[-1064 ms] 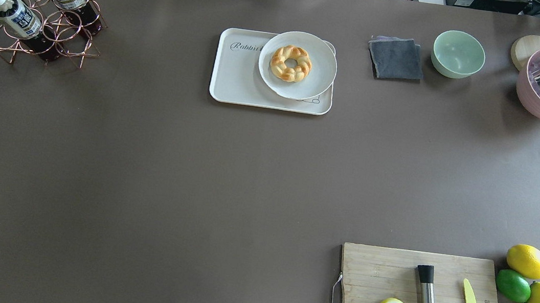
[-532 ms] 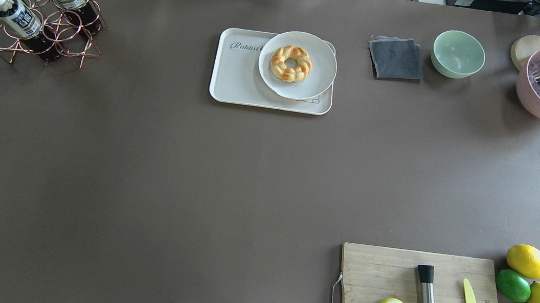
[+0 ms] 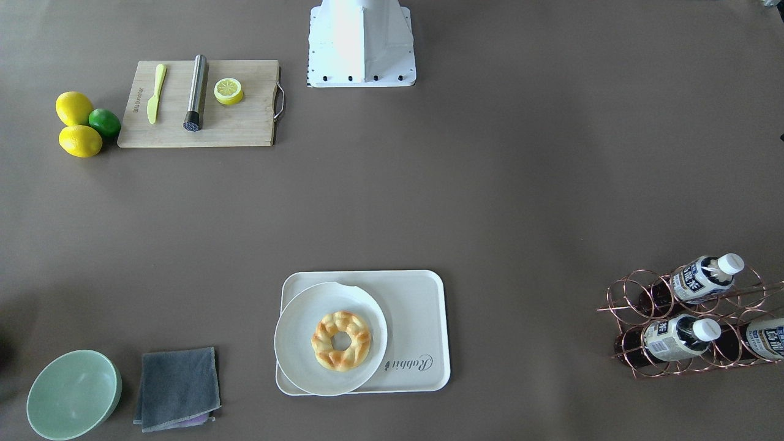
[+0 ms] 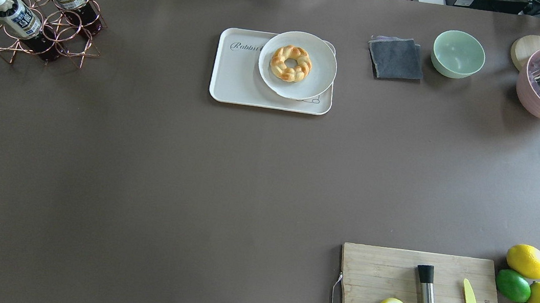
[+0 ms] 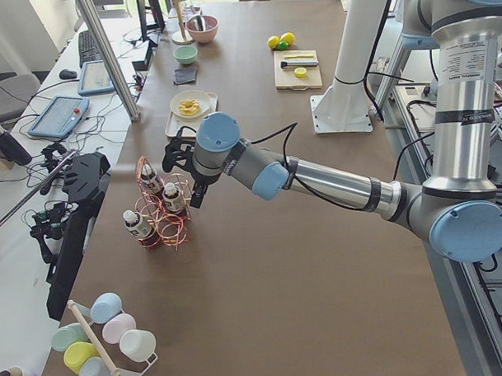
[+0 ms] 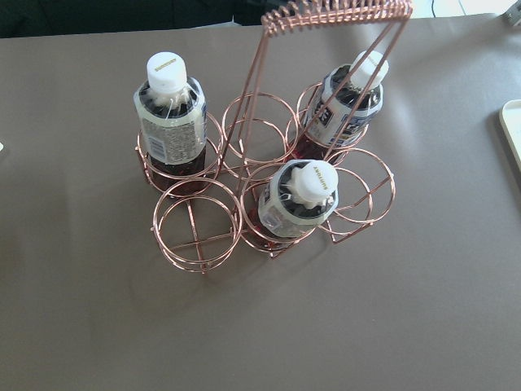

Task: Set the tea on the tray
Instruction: 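Move the left gripper over the copper rack above a tea bottle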

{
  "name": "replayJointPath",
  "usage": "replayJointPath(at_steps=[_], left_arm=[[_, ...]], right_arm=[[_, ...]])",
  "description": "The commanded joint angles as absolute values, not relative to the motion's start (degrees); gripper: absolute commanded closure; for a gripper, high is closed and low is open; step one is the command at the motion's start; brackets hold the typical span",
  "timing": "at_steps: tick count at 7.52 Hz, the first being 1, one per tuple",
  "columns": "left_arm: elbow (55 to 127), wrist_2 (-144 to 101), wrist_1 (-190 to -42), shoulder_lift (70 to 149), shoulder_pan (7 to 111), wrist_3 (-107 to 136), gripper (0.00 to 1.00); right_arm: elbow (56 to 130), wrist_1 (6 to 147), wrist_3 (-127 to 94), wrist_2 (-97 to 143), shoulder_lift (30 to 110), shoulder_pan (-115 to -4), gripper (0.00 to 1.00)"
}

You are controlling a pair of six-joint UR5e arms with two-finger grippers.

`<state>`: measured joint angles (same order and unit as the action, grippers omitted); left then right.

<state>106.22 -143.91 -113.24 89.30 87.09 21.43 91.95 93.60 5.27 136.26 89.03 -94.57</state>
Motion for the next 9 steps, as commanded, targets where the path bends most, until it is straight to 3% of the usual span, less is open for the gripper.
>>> replayJointPath(at_steps=[1, 4, 9], left_arm=[[107.57, -143.35, -118.83, 88.24, 84.21, 27.40, 0.02], [113.54, -131.60, -118.39, 88.33, 75.00, 42.67, 0.02], [115.40, -120.28, -103.47, 94.83, 67.34, 38.96, 0.02]], right_arm=[[92.02, 93.60, 5.27, 136.23, 89.03, -94.66, 0.00], [92.02, 93.60, 5.27, 136.23, 89.12, -94.66, 0.00], [92.11, 93.60, 5.36, 136.41, 89.82, -94.66, 0.00]])
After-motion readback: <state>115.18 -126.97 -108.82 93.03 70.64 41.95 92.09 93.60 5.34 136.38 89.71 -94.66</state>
